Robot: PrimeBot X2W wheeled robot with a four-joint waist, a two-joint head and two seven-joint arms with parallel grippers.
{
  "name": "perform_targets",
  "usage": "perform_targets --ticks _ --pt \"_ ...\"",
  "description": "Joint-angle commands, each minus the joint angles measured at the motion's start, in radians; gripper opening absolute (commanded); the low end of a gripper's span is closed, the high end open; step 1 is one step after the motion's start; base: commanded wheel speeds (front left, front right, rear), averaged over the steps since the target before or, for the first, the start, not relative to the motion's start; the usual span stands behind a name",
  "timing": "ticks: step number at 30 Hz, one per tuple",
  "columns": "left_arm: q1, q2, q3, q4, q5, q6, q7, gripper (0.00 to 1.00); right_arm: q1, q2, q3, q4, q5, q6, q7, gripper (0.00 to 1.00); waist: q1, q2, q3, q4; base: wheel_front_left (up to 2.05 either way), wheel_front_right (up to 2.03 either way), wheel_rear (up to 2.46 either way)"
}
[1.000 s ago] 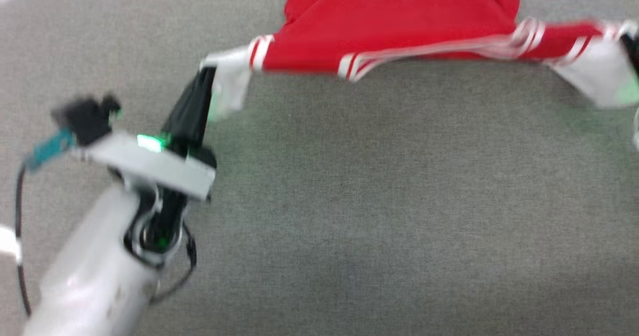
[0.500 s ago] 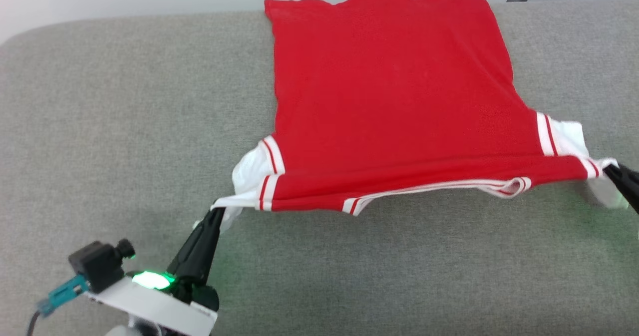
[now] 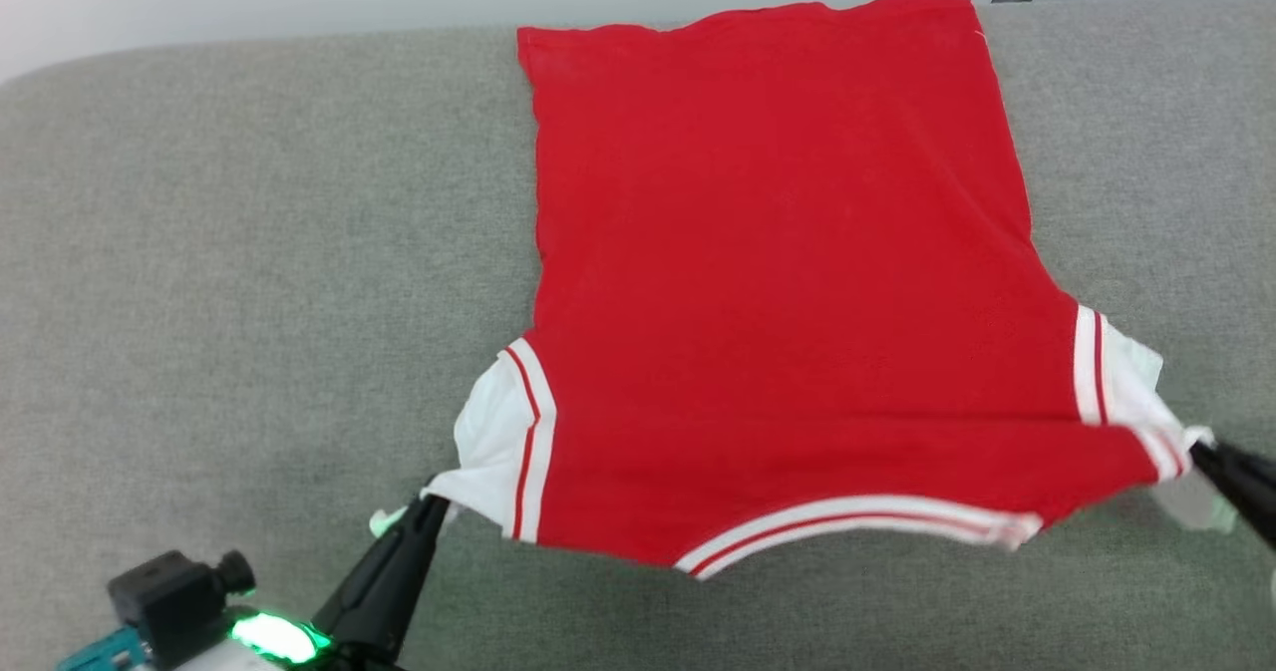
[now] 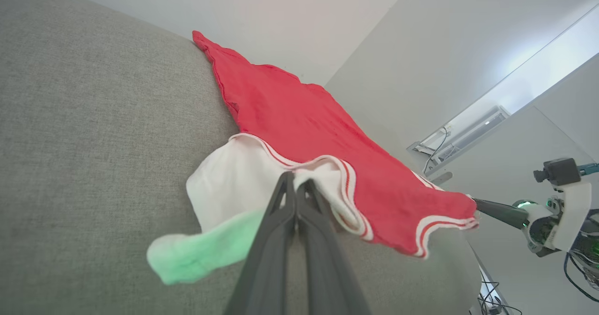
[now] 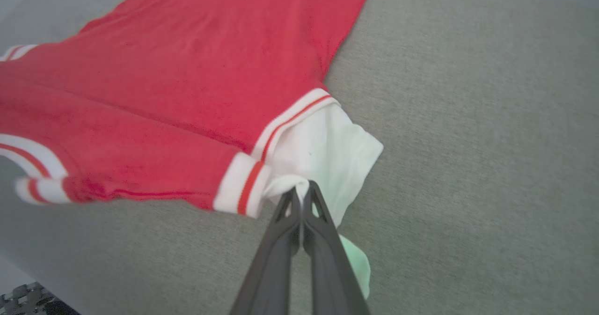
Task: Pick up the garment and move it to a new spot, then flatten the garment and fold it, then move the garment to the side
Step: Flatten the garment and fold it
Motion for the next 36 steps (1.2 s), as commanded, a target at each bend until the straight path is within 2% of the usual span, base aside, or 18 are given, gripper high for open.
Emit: perform_targets --ticks 1,4,7,12,22,31,32,33,34,35,36 --pt "0.004 0.001 -0.005 -0.002 0.005 0.003 0.006 0.00 0.023 0.022 -0.024 -0.022 -0.024 -0.002 0.031 0.00 0.0000 0.0000 0.001 0.002 0.00 0.00 0.00" --pt "-0.020 -0.015 -0.030 0.032 0.002 -0.006 0.028 0.00 0.058 0.086 -0.066 -0.074 -0.094 -0.002 0.122 0.00 0.0000 0.0000 0.005 0.008 0.00 0.00 0.00" --pt "-0.044 -0.025 -0.059 0.090 -0.002 -0.020 0.058 0.00 0.081 0.147 -0.053 -0.088 -0.129 -0.002 0.191 0.00 0.0000 0.0000 0.010 0.015 0.00 0.00 0.00" --pt "-0.083 -0.059 -0.113 0.198 0.014 -0.039 0.090 0.00 0.079 0.203 -0.038 -0.045 -0.141 -0.002 0.222 0.00 0.0000 0.0000 0.031 0.025 0.00 0.00 0.00" --pt "-0.178 -0.100 -0.169 0.355 0.077 -0.050 0.113 0.00 0.005 0.189 0.075 0.132 -0.178 -0.002 0.162 0.00 0.0000 0.0000 0.085 0.034 0.00 0.00 0.00" --pt "-0.215 -0.117 -0.184 0.417 0.081 -0.059 0.122 0.00 -0.059 0.180 0.178 0.235 -0.169 -0.004 0.082 0.00 0.0000 0.0000 0.100 0.031 0.00 0.00 0.00" --pt "-0.215 -0.117 -0.183 0.420 0.081 -0.059 0.121 0.00 -0.067 0.175 0.183 0.235 -0.171 -0.004 0.070 0.12 0.0000 0.0000 0.100 0.029 0.00 0.00 0.00" --pt "-0.216 -0.118 -0.183 0.421 0.082 -0.061 0.118 0.00 -0.074 0.171 0.186 0.232 -0.175 -0.004 0.057 0.40 0.0000 0.0000 0.098 0.027 0.00 0.00 0.00" --pt "-0.216 -0.118 -0.182 0.420 0.080 -0.062 0.115 0.00 -0.079 0.169 0.185 0.229 -0.171 -0.004 0.046 0.82 0.0000 0.0000 0.096 0.024 0.00 0.00 0.00" --pt "-0.213 -0.117 -0.181 0.418 0.078 -0.062 0.113 0.00 -0.081 0.166 0.184 0.221 -0.159 -0.004 0.040 1.00 0.0000 0.0000 0.093 0.022 0.00 0.00 0.00" --pt "-0.210 -0.116 -0.181 0.414 0.077 -0.061 0.112 0.00 -0.078 0.162 0.180 0.207 -0.144 -0.004 0.037 1.00 0.0000 0.0000 0.089 0.021 0.00 0.00 0.00"
